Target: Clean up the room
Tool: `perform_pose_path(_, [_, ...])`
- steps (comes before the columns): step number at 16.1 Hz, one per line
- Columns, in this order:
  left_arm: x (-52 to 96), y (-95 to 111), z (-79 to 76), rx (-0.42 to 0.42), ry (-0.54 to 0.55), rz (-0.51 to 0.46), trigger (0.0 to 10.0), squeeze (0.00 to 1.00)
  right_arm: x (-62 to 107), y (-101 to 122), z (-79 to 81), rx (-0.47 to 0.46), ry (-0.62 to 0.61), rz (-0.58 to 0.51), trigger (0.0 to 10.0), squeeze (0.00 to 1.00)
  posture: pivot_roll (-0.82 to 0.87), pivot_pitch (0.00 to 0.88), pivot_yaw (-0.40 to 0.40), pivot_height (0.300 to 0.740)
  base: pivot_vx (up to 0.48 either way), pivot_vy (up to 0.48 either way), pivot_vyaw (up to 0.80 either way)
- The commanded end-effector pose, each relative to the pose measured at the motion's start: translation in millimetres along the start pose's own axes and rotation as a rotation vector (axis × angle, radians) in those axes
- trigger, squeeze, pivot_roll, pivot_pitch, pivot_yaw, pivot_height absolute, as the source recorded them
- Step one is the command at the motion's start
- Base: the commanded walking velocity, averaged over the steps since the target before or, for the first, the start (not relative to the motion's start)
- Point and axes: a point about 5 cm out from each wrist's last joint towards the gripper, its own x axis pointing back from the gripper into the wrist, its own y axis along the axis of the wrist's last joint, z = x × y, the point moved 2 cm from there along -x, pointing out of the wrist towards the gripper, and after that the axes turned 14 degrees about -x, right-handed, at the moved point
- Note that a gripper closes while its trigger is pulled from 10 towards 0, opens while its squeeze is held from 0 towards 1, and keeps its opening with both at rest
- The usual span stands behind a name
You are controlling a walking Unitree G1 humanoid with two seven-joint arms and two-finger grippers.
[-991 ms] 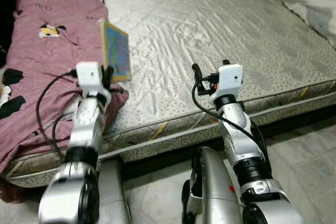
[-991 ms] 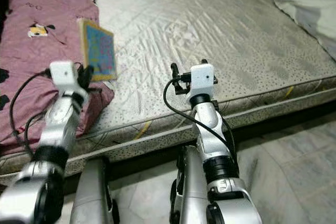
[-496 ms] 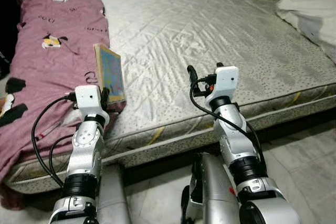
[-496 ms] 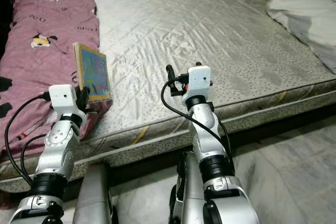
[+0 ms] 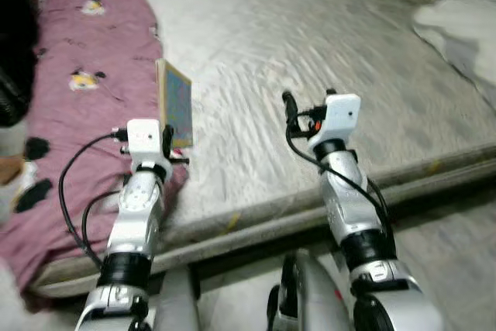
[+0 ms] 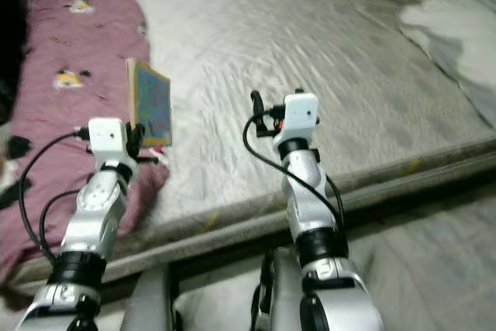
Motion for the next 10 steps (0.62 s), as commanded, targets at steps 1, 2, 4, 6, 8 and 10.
perform_pose_path(1, [-4.2, 15, 4.6, -0.035, 0.035, -0.052, 10.0, 0.0, -2.0, 2, 1.5, -0.001, 0.004, -0.01, 10.0, 0.0, 0.04, 0.0, 0.004, 0.717, 0.0, 0.0, 0.0])
perform_pose_path(2, [-4.3, 16, 3.5, -0.045, 0.046, -0.041, 10.0, 0.0, -1.6, 2, 1.1, 0.001, 0.003, -0.01, 10.0, 0.0, 0.04, 0.0, 0.004, 0.731, 0.0, 0.0, 0.0])
perform_pose_path(4, [-4.3, 15, 2.8, -0.026, 0.049, -0.033, 10.0, 0.0, -1.2, 2, 0.4, 0.003, 0.002, -0.009, 10.0, 0.0, 0.04, 0.0, 0.004, 0.74, 0.0, 0.0, 0.0])
perform_pose_path(6, [-3.7, 15, -1.1, 0.009, 0.011, -0.048, 10.0, 0.0, -0.6, 2, -0.6, 0.006, -0.004, -0.011, 10.0, 0.0, 0.03, 0.0, 0.008, 0.74, 0.0, 0.0, 0.0])
perform_pose_path(8, [-2.1, 13, -0.9, -0.002, -0.014, -0.06, 10.0, 0.0, -0.3, 2, -1.4, 0.009, -0.008, -0.009, 10.0, 0.0, 0.03, 0.0, 0.003, 0.74, 0.0, 0.0, 0.0])
perform_pose_path(10, [0.2, 2, 4.6, -0.006, 0.01, -0.02, 10.0, 0.0, 0.1, 1, -2.8, 0.018, -0.009, -0.003, 10.0, 0.0, 0.03, 0.0, 0.003, 0.74, 0.0, 0.0, 0.0])
